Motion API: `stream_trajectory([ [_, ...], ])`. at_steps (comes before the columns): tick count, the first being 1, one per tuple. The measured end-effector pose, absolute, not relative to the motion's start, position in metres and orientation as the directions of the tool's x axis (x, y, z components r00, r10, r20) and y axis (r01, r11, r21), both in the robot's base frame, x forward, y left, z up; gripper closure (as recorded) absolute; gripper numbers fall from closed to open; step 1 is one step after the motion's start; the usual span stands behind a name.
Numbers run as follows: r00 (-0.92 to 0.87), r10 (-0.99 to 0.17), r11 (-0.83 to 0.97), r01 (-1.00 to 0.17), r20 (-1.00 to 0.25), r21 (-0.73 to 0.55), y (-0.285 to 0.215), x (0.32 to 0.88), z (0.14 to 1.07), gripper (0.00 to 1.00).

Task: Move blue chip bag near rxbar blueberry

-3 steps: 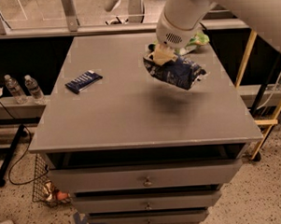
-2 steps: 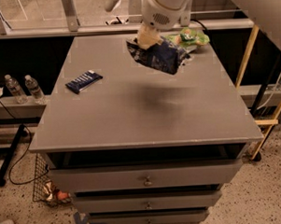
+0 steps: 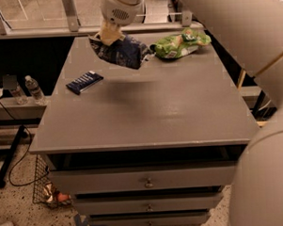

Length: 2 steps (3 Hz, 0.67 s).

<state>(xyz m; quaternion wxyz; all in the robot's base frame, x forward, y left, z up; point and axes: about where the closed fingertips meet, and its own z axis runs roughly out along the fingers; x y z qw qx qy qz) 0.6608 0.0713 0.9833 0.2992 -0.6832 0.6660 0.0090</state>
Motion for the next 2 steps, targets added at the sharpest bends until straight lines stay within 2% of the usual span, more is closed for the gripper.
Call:
stream_trajectory([
  [2,0.208,-0.886,-0.031,-0.918,-0.415,-0.394,0.135,0.666,0.956,1.00],
])
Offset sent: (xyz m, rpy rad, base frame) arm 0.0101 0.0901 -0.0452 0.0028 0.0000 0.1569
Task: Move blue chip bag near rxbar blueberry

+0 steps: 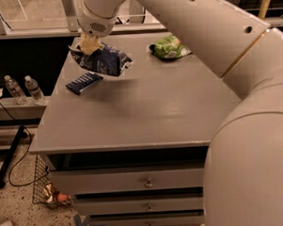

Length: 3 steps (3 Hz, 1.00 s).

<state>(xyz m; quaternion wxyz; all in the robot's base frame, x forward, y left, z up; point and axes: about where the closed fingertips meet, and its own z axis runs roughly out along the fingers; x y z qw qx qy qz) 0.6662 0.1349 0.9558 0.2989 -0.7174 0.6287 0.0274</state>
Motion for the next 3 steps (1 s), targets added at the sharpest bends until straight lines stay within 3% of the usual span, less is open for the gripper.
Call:
stream_trajectory([
  [1,0.236,-0.876,-0.057,-0.917,-0.421,-0.394,0.1504,0.6715,0.9412,1.00],
  [3,0.236,-0.876,-0.062,-0.919,-0.419,-0.389,0.1526,0.6711,0.9375,0.59],
])
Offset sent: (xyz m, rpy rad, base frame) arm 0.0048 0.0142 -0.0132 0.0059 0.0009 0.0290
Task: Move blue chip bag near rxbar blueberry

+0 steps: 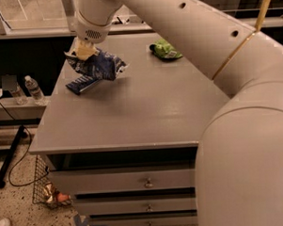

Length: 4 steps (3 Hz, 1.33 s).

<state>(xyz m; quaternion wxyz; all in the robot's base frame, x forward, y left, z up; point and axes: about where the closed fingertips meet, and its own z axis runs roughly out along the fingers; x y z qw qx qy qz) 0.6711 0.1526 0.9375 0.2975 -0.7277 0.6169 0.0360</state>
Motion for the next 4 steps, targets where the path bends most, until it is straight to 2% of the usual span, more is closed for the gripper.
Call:
stream_trajectory([
  [2,0.238,-0.877,-0.067,-0.921,-0.418,-0.383,0.1554,0.6707,0.9334,0.13],
  [3,0.239,-0.877,-0.070,-0.922,-0.417,-0.381,0.1567,0.6706,0.9313,0.00],
  [4,0.239,-0.877,-0.070,-0.922,-0.417,-0.381,0.1567,0.6705,0.9313,0.00],
])
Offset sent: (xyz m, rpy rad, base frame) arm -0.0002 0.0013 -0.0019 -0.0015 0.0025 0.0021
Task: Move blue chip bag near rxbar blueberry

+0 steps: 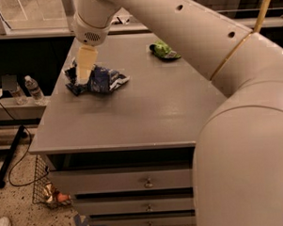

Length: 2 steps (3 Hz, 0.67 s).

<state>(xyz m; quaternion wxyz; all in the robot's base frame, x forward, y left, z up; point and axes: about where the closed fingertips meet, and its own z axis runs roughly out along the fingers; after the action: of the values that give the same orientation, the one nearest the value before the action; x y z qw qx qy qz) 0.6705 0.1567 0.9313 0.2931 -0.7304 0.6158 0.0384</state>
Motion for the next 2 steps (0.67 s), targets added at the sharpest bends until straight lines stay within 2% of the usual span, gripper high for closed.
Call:
stream_trajectory([
  [1,0.203,-0.910,-0.052,-0.921,-0.361,-0.386,0.136,0.658,0.943,0.00],
  [2,0.083,-0.948,0.049,-0.915,-0.307,-0.401,0.083,0.630,0.966,0.00],
])
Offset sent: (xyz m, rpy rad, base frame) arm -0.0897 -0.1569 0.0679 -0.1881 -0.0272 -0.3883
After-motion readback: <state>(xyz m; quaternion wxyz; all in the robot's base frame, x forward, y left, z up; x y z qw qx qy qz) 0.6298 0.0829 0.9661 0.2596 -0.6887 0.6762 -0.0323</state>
